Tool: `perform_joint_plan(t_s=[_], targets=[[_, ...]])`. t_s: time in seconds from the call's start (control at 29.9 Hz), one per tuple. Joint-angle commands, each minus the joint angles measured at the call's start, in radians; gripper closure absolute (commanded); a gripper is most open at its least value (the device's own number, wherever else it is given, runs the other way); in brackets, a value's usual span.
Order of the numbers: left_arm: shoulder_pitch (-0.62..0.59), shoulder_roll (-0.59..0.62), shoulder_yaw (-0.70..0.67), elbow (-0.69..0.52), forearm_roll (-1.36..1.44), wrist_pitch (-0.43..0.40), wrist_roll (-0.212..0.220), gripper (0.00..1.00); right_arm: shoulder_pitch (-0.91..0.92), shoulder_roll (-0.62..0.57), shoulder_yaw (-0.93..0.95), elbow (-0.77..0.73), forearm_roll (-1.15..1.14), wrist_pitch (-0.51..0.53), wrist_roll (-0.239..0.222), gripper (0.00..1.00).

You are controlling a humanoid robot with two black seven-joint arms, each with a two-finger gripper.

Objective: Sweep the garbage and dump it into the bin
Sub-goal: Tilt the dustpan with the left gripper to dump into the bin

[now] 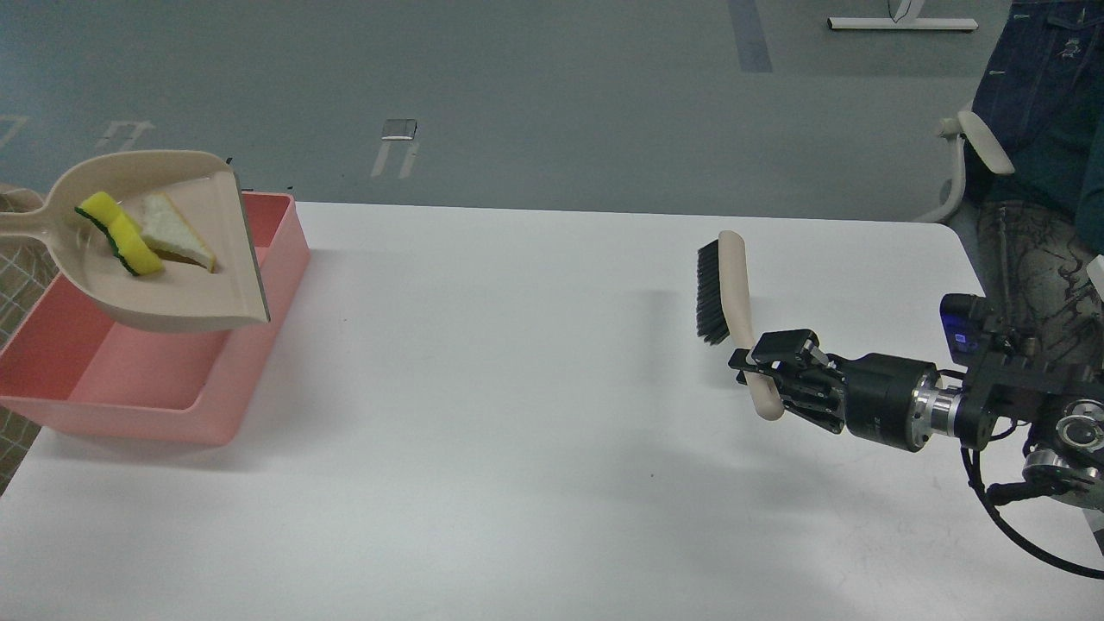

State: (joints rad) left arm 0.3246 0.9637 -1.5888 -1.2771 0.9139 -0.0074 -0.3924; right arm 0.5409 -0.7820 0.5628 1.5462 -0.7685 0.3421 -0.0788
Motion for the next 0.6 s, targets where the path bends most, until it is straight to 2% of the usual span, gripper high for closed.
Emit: perform_joint_plan(t_s=[0.0, 0.17, 0.33, 0.57], targets=[[0.001, 0.033, -0.011, 0.036, 0.010, 0.016, 0.000, 1.00, -0.001, 0.001, 0.000, 0.000, 0.000, 0.000, 0.001, 0.99], [0.001, 0.066, -0.010, 0.068, 0.037, 0.073, -0.003, 1.00, -0.003, 0.001, 0.000, 0.000, 0.000, 0.000, 0.001, 0.99], [0.002, 0.066, -0.003, 0.088, 0.192, 0.115, -0.009, 1.00, -0.006, 0.039, 0.002, -0.011, -0.015, 0.000, 0.001, 0.98], [-0.001, 0.078, -0.010, 0.071, 0.385, 0.175, -0.048, 1.00, -0.006, 0.047, 0.002, -0.011, -0.049, 0.000, -0.001, 0.98]])
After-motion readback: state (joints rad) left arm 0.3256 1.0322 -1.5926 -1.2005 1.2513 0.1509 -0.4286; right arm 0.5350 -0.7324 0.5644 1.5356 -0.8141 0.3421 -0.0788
